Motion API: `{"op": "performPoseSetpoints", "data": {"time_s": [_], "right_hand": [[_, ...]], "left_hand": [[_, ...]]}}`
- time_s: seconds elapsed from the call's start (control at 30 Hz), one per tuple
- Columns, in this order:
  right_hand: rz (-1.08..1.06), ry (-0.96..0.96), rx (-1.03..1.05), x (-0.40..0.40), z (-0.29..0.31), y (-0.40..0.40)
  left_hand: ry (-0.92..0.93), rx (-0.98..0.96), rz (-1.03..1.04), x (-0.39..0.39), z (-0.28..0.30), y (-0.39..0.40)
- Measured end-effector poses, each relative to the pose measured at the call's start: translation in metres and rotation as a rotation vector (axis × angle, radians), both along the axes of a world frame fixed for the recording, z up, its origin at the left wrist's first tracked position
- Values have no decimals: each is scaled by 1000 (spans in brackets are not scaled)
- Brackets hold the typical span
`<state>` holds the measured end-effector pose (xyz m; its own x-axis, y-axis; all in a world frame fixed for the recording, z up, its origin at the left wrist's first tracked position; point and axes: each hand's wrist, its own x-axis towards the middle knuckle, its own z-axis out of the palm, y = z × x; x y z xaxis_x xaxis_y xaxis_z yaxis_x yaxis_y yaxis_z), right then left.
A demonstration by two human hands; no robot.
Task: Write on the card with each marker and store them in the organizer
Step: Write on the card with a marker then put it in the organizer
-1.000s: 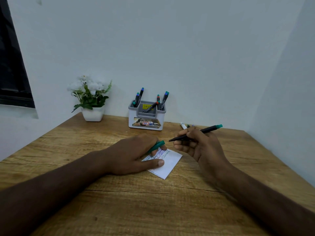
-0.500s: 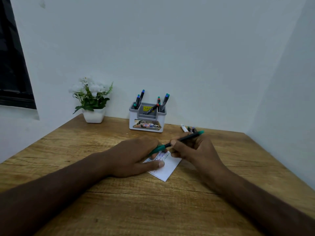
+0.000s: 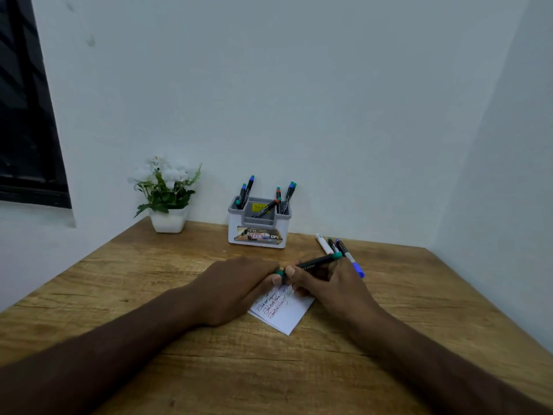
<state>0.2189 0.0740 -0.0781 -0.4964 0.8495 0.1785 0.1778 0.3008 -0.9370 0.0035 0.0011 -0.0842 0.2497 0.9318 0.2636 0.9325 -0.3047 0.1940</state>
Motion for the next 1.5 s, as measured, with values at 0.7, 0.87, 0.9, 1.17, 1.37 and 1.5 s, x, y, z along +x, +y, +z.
{"op": "performPoseSetpoints", "data": {"time_s": [0.7, 0.87, 0.9, 1.17, 1.37, 1.5], "right_hand": [[268, -467, 675, 23, -4, 8], [283, -434, 656, 25, -6, 10], [288, -429, 656, 25, -6, 10], [283, -406, 680, 24, -10, 15], [272, -407, 688, 23, -14, 16], [271, -397, 699, 24, -12, 13]], "left_hand": [[-622, 493, 412, -29, 73, 72], [-455, 489, 567, -51, 108, 128], [-434, 451, 623, -53, 108, 136], [-189, 318, 742, -50, 97, 159], [-230, 394, 695, -46, 99, 147], [-309, 462, 491, -32, 101, 105]]}}
